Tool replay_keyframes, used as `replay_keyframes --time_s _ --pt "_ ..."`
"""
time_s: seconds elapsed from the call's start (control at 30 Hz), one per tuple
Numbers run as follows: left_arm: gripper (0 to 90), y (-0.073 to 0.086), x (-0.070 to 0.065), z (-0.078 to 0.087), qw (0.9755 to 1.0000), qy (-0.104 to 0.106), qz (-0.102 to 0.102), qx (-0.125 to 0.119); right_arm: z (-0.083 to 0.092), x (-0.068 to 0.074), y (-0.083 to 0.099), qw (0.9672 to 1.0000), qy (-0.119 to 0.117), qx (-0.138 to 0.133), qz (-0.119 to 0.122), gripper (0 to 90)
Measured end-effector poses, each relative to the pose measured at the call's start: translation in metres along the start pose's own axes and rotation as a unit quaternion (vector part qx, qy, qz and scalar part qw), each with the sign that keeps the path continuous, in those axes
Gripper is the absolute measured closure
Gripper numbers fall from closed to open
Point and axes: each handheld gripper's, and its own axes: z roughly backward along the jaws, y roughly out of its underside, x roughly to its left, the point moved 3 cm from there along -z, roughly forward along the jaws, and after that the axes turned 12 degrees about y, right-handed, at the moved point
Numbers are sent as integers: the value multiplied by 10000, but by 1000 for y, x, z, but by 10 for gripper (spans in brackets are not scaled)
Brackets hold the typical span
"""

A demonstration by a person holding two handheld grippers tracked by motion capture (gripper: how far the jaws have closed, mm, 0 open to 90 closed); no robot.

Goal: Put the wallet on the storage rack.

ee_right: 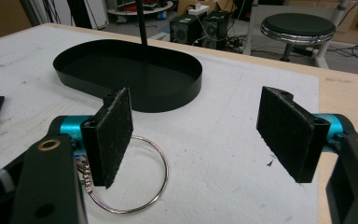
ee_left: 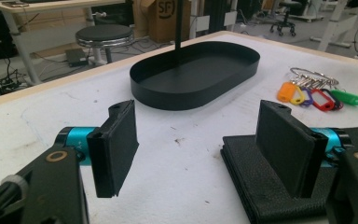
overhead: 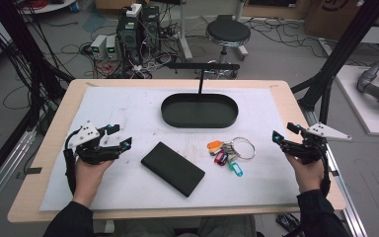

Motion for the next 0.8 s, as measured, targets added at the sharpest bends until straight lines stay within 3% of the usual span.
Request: replay_keyframes --time_s 0.17,0.43,0.8 --pt "297 0 -3 -3 9998 75 -142 91 0 0 0 10000 -5 -5 16 271" --pt "259 3 -3 -7 9995 150 -4 288 0 0 0 10000 -1 -12 21 271" --pt "255 12 -8 -11 9969 612 133 480 0 4 -2 9999 -25 -90 61 271"
